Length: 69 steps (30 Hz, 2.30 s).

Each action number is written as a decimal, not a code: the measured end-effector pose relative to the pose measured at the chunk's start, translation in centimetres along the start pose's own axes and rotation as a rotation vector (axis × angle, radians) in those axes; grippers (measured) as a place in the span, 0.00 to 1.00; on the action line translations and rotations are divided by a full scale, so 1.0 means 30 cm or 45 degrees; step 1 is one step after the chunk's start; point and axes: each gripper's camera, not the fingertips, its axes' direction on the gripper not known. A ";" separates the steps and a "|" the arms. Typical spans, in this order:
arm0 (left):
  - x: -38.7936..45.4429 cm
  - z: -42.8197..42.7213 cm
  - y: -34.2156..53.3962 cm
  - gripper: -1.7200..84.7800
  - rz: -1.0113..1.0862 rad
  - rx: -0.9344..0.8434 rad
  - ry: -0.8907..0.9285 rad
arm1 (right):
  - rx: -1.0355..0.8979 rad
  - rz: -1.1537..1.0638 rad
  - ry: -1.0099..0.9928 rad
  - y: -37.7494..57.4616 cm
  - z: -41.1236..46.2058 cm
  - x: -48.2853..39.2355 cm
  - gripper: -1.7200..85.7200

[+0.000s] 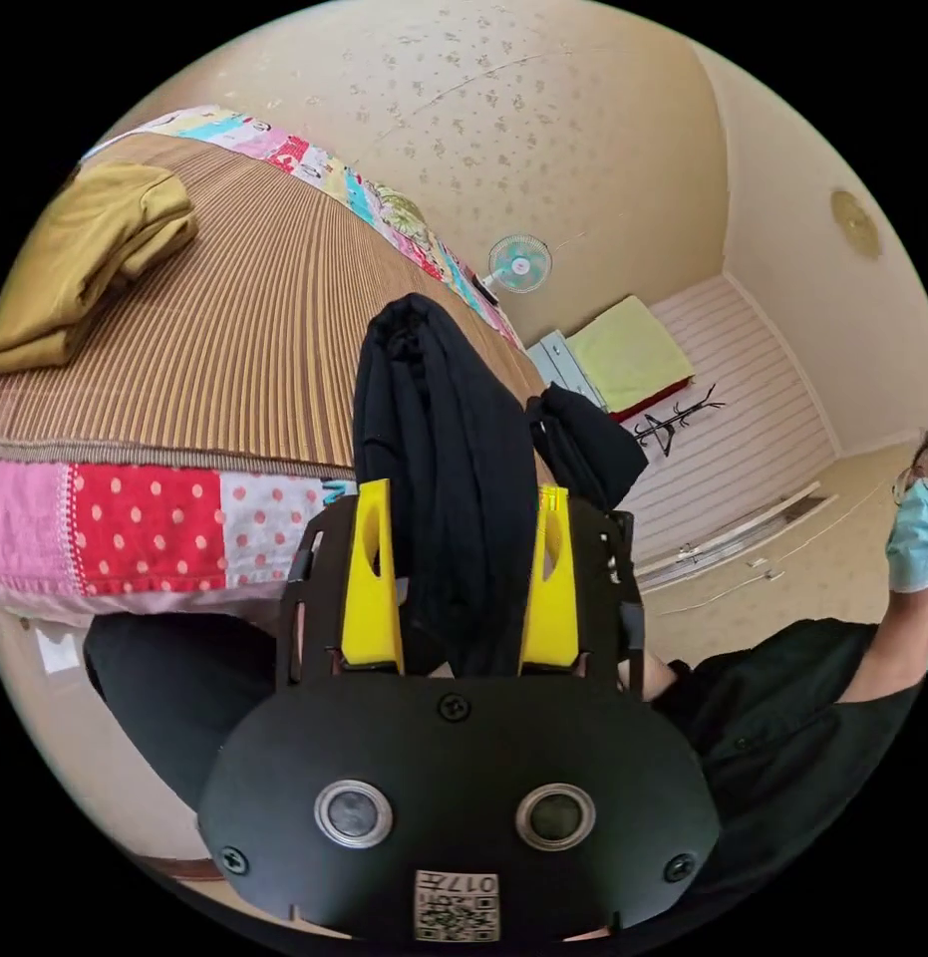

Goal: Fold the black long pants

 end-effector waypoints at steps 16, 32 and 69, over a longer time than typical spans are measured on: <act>-0.058 0.202 -0.175 0.18 -0.236 -0.217 0.059 | -0.059 0.050 0.135 -0.117 0.241 -0.016 0.17; 0.039 0.577 -0.405 0.19 -0.227 -0.566 0.379 | -0.035 0.051 0.991 -0.406 -0.167 -0.081 0.17; -0.248 -0.284 0.071 0.18 -0.541 -0.105 0.270 | -0.289 -0.346 1.856 -0.467 0.581 0.015 0.18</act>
